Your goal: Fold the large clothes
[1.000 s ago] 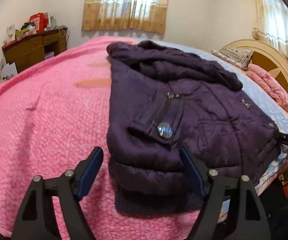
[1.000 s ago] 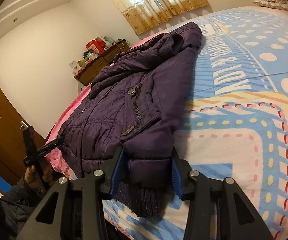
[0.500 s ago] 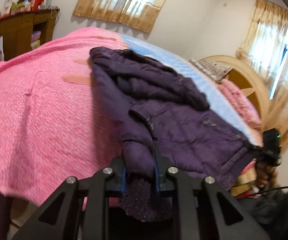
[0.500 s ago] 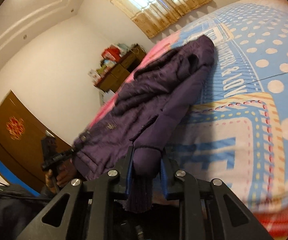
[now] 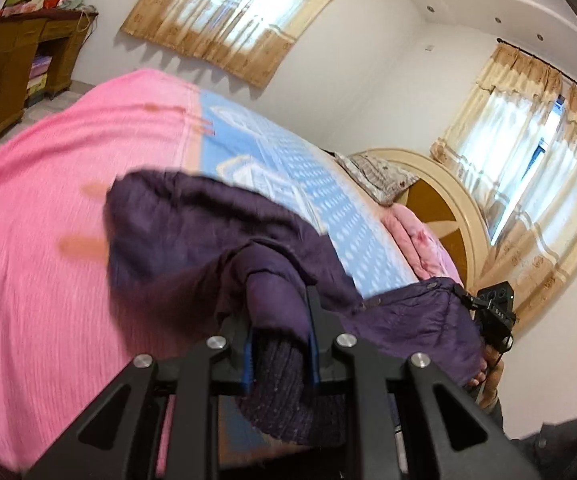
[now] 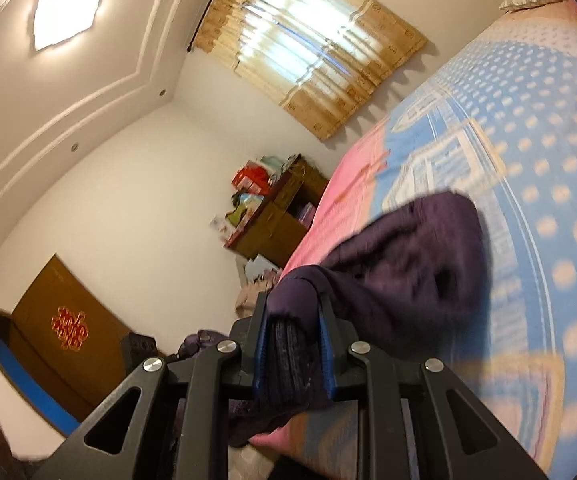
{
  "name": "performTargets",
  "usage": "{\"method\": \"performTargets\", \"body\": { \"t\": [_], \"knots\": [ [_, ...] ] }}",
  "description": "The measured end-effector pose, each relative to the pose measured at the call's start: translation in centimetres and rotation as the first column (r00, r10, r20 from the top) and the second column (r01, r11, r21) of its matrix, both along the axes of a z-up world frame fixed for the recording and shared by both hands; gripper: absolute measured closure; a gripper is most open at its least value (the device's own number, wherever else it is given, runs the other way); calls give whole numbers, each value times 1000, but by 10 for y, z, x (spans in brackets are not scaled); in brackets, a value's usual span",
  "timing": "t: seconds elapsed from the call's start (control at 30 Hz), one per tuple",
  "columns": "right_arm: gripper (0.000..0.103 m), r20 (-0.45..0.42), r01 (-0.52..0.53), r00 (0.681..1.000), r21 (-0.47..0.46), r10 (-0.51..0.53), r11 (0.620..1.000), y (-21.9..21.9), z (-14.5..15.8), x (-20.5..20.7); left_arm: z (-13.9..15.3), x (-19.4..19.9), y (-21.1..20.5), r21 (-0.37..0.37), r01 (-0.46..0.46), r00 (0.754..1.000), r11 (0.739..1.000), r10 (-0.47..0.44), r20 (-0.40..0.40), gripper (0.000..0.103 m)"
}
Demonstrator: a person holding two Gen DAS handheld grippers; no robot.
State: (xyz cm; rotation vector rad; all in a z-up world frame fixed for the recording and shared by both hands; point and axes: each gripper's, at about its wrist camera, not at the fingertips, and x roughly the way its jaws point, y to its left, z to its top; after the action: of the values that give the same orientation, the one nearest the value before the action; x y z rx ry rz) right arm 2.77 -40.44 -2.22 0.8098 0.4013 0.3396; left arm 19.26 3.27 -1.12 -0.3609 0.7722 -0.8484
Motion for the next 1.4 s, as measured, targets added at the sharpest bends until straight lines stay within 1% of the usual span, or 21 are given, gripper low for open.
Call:
{"method": "performTargets", "body": {
  "t": [0.1,0.2,0.27,0.33,0.4,0.43,0.47,0.5,0.53,0.6,0.63,0.67,0.73,0.83,0.9,0.97,1.03,1.1,1.17,1.3,1.4],
  "knots": [
    [81,-28,37,999,-10,-37,999,-17,7,60,4,54,-14,6,-10,1000,1000,10,-28,82],
    [81,-84,74,994,-8,-74,997,-35,-4,118,-10,109,-34,28,-2,997,1000,5,-83,82],
    [81,-141,96,985,-39,-101,995,-45,-20,161,-31,146,-46,38,-12,987,999,18,-163,81],
    [80,-199,102,973,-83,-117,991,-51,-41,203,-60,181,-64,93,21,969,995,2,-245,77],
    [67,-265,131,952,-94,-152,987,-62,-68,232,-90,211,-73,120,0,915,993,48,-400,76],
    [49,-310,151,934,-117,-180,982,-67,-77,242,-99,217,-74,129,-3,898,992,59,-436,76],
    [43,-335,181,917,-142,-219,973,-72,-83,250,-104,222,-74,131,-15,884,991,74,-461,75],
    [32,-322,204,917,-128,-235,971,-78,-86,251,-106,224,-72,120,-23,877,992,78,-474,73],
    [29,-293,204,930,-94,-223,975,-81,-85,249,-104,221,-71,104,-18,877,994,66,-477,66],
    [28,-255,191,944,-102,-212,976,-81,-78,246,-95,214,-67,74,3,886,997,32,-462,55],
    [27,-244,193,944,-138,-222,972,-78,-73,243,-90,212,-64,57,14,889,998,14,-458,41],
    [27,-228,187,947,-185,-227,965,-72,-66,242,-83,209,-58,30,6,898,1000,8,-440,20],
    [27,-206,154,956,-247,-207,957,-57,-59,239,-62,211,-45,5,-61,927,998,58,-371,0],
    [27,-196,101,966,-306,-167,947,-33,-52,233,-47,213,-34,-59,-102,938,993,77,-338,0],
    [27,-187,70,971,-370,-148,926,-15,-47,229,-46,212,-37,-10,-140,945,990,131,-300,0],
    [27,-170,26,978,-468,-119,883,8,-44,222,-48,200,-48,75,-134,965,988,147,-216,0],
    [27,-165,-18,982,-579,-96,815,28,-44,218,-53,178,-64,224,-135,986,965,152,-62,0],
    [27,-175,-58,981,-692,-89,719,45,-49,222,-57,156,-81,366,-116,991,923,82,108,0],
    [27,-184,-51,972,-767,-144,639,50,-58,232,-67,151,-93,467,-125,982,875,42,185,0],
    [27,-222,-66,966,-713,-135,698,39,-70,247,-85,162,-113,536,-105,978,838,-9,206,1],
    [30,-226,-98,968,-750,-113,655,48,-73,252,-92,164,-124,563,-99,975,821,-32,218,3]
  ]
}}
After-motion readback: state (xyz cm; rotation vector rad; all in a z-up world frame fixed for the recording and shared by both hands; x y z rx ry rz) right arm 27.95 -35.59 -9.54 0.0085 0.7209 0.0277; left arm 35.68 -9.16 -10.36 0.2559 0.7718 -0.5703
